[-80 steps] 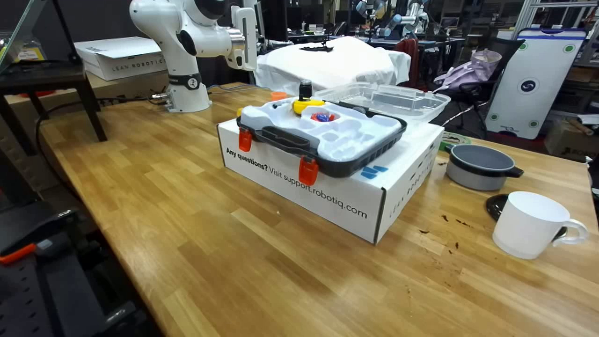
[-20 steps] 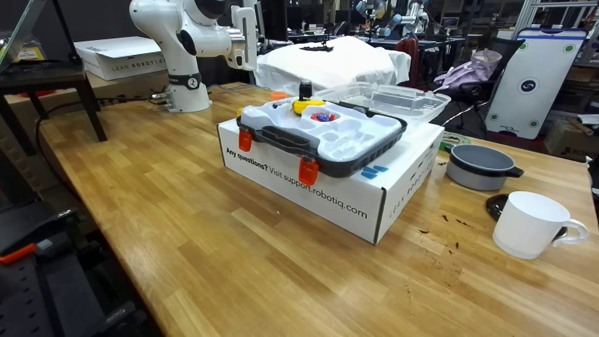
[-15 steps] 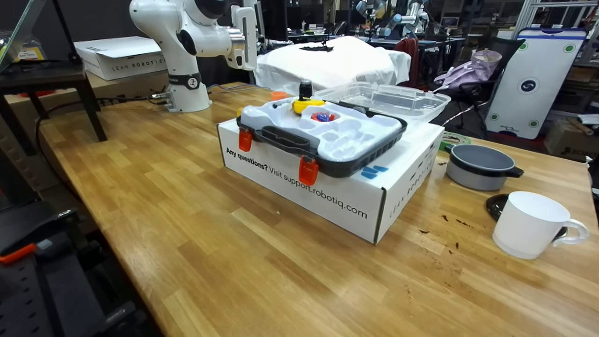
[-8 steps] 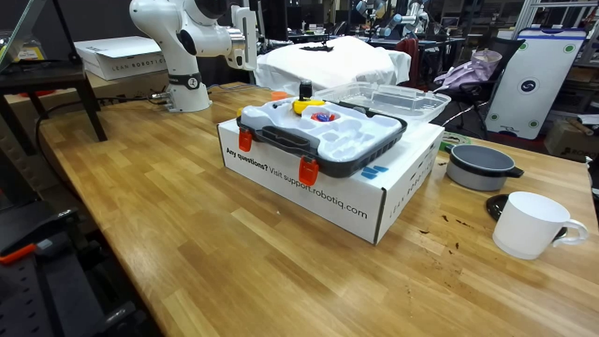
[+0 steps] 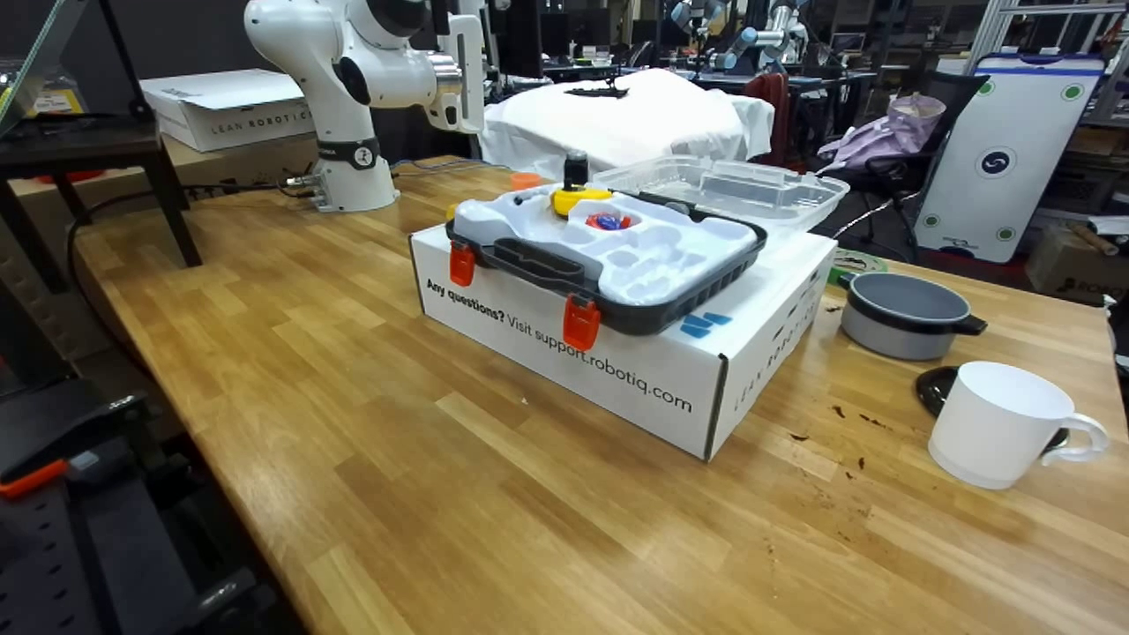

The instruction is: Pick up the black salt cellar from the box and put it on the table.

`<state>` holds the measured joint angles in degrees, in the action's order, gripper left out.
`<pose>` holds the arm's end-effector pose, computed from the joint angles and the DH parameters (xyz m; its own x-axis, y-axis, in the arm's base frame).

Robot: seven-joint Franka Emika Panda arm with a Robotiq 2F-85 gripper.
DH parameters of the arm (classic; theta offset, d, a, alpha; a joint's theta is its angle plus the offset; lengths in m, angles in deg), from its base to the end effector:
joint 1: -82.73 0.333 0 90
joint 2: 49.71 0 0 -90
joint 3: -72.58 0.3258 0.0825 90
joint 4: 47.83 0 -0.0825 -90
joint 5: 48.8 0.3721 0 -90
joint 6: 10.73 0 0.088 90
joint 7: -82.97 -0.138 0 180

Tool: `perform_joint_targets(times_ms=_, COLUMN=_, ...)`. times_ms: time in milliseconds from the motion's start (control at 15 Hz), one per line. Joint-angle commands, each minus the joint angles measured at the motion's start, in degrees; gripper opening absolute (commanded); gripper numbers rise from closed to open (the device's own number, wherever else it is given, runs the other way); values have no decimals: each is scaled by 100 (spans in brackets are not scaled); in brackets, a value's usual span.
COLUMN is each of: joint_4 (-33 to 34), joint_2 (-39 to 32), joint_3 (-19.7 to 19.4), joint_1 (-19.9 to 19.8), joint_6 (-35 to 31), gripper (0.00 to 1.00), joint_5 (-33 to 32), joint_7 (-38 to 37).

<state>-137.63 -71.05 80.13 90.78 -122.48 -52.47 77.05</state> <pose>0.6413 0.1625 0.4139 0.9832 0.1820 0.0152 0.1819 -0.9833 0.0105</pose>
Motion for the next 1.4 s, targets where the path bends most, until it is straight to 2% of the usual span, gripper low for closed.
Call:
perform_joint_targets(times_ms=0, joint_4=17, joint_2=-2, joint_3=-75, joint_1=66, joint_6=17, gripper=100, joint_5=29, joint_7=14)
perform_joint_targets(times_ms=267, joint_4=48, joint_2=-34, joint_3=-88, joint_1=79, joint_6=10, gripper=100, joint_5=-4, joint_7=-20)
perform_joint_targets(times_ms=467, joint_4=320, joint_2=-299, joint_3=-177, joint_1=103, joint_6=-59, gripper=100, joint_5=-151, joint_7=-134)
perform_joint_targets(times_ms=1333, joint_4=2314, joint_2=-2011, joint_3=-555, joint_1=155, joint_6=314, gripper=100, joint_5=-123, joint_7=-605)
